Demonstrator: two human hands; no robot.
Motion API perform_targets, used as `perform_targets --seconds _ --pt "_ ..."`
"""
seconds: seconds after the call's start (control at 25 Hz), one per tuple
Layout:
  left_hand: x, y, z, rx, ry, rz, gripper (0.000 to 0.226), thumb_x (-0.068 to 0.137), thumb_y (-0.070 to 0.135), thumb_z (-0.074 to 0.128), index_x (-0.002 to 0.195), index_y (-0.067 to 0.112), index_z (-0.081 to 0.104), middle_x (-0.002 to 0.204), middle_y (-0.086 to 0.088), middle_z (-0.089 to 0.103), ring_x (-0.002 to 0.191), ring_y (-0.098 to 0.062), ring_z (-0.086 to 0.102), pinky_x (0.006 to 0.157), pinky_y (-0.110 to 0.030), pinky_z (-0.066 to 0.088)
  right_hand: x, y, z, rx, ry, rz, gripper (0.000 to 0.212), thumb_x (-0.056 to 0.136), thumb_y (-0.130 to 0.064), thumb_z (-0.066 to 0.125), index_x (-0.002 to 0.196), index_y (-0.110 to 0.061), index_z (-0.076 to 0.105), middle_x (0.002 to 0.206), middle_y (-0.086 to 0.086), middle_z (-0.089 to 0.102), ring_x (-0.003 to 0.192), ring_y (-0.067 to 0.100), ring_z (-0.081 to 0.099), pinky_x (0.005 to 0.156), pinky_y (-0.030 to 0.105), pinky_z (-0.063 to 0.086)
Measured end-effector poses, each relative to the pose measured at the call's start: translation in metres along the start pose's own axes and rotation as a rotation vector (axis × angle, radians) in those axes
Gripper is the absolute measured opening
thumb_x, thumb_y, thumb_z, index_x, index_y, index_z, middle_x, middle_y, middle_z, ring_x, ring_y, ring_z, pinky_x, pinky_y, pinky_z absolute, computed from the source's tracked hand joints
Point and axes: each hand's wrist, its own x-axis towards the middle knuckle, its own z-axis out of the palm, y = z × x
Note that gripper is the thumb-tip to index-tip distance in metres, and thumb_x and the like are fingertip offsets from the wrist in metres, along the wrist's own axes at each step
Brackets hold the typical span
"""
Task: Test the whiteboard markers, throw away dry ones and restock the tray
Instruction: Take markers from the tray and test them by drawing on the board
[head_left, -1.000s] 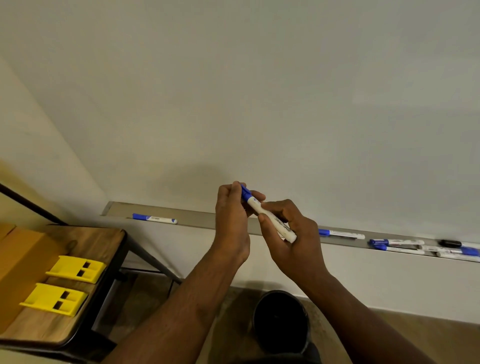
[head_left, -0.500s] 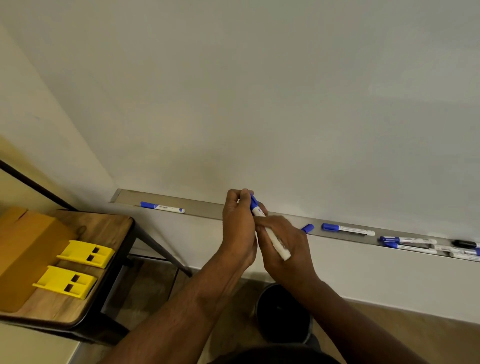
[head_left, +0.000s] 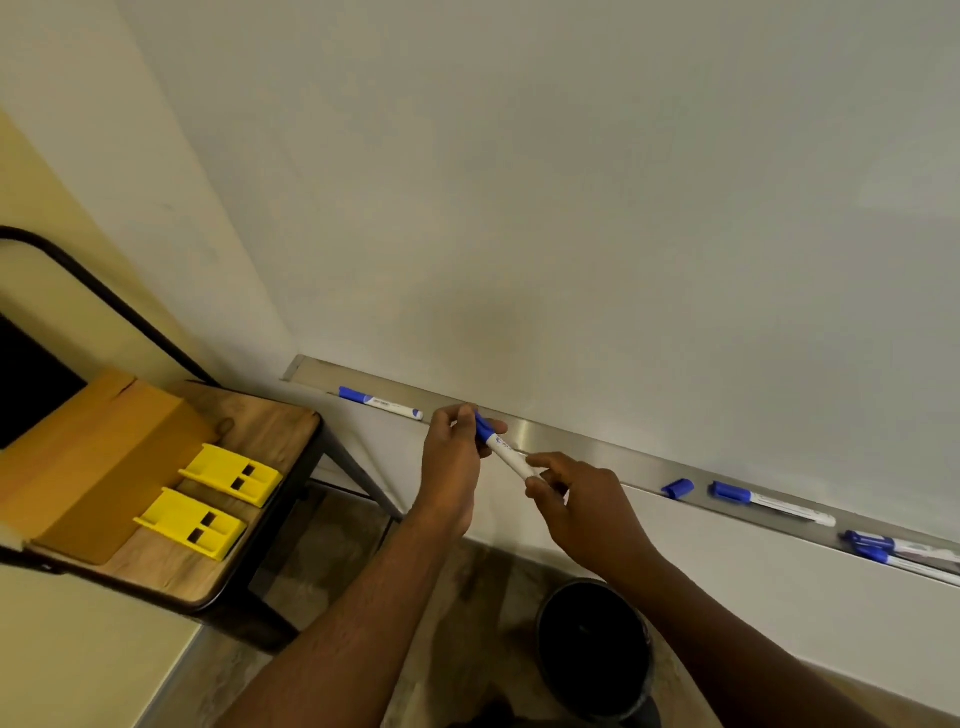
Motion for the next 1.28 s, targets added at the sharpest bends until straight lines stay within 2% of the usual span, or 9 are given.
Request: perform_targets --seconds 0.08,0.2,0.32,0.4,0.48,0.68,1.04,1.2,1.28 --pt "0.018 -0.012 -0.016 0.238 0.032 0.005 0.023 0.102 0.036 0.038 0.113 0.021 0.051 0.104 -0.004 0.067 0.100 -0.021 0.060 0.080 -0.028 0.046 0.016 0.004 0.015 -0.093 -0.013 0.029 0.027 0.097 -0.032 0.053 0.122 -0.023 0.060 0.095 -0.003 0.060 0.070 0.003 0.045 0.059 0.009 0.028" --pt "0.046 -0.024 -0.052 0.557 0.109 -0.041 0.038 0.101 0.041 0.038 0.134 0.022 0.042 0.132 -0.007 0.053 0.115 -0.022 0.051 0.097 -0.041 0.045 0.043 0.009 0.034 -0.118 -0.016 0.057 0.023 0.096 -0.031 0.054 0.117 -0.023 0.060 0.097 -0.001 0.057 0.073 0.005 0.044 0.056 0.011 0.027" --pt "0.080 -0.033 -0.096 1.009 0.065 0.045 0.064 0.100 0.037 0.045 0.152 0.014 0.016 0.161 -0.009 0.015 0.146 -0.028 0.018 0.116 -0.045 0.021 0.076 0.004 0.052 -0.130 0.032 0.022 0.019 0.096 -0.029 0.056 0.112 -0.022 0.062 0.095 0.004 0.060 0.074 0.011 0.048 0.058 0.016 0.034" --pt "0.106 -0.033 -0.124 1.251 0.010 0.050 0.080 0.098 0.038 0.049 0.153 0.011 -0.001 0.162 -0.007 -0.006 0.149 -0.027 0.000 0.119 -0.045 0.012 0.097 -0.006 0.062 -0.143 0.068 -0.014 0.019 0.096 -0.028 0.056 0.111 -0.019 0.063 0.090 0.003 0.057 0.072 0.013 0.050 0.062 0.020 0.039" --pt "0.130 -0.031 -0.144 1.363 0.011 0.049 0.086 0.096 0.038 0.052 0.153 0.012 -0.006 0.162 -0.006 -0.010 0.149 -0.026 -0.004 0.121 -0.045 0.011 0.116 -0.018 0.074 -0.208 0.075 -0.055 0.021 0.097 -0.027 0.054 0.113 -0.017 0.062 0.089 0.004 0.057 0.078 0.015 0.051 0.066 0.023 0.043" --pt "0.161 -0.019 -0.166 1.451 -0.038 0.064 0.088 0.094 0.034 0.056 0.154 0.014 -0.006 0.162 -0.002 -0.013 0.149 -0.024 -0.006 0.120 -0.044 0.010 0.151 -0.043 0.106 -0.371 0.010 -0.153 0.022 0.096 -0.024 0.055 0.115 -0.015 0.060 0.104 0.005 0.065 0.096 0.018 0.054 0.067 0.024 0.037" --pt "0.176 -0.020 -0.186 1.474 -0.156 0.082 0.085 0.095 0.023 0.053 0.153 0.016 -0.008 0.161 0.000 -0.017 0.148 -0.025 -0.010 0.120 -0.042 0.011 0.193 -0.068 0.129 -0.471 -0.036 -0.221 0.024 0.094 -0.026 0.059 0.114 -0.012 0.058 0.110 0.006 0.065 0.099 0.019 0.058 0.078 0.028 0.045" --pt "0.174 -0.021 -0.186 1.381 -0.135 0.087 0.092 0.090 0.012 0.058 0.154 0.019 -0.007 0.162 0.002 -0.013 0.149 -0.026 -0.002 0.118 -0.042 0.019 0.197 -0.072 0.135 -0.460 -0.106 -0.234 0.030 0.093 -0.024 0.061 0.120 -0.011 0.055 0.114 0.008 0.063 0.103 0.020 0.057 0.080 0.029 0.046" --pt "0.173 -0.021 -0.187 1.309 -0.123 0.095 0.095 0.088 0.007 0.060 0.154 0.022 -0.007 0.163 -0.001 -0.001 0.148 -0.029 0.008 0.117 -0.041 0.024 0.197 -0.071 0.137 -0.439 -0.137 -0.214 0.034 0.091 -0.024 0.063 0.122 -0.011 0.054 0.115 0.008 0.062 0.105 0.019 0.056 0.081 0.029 0.048"
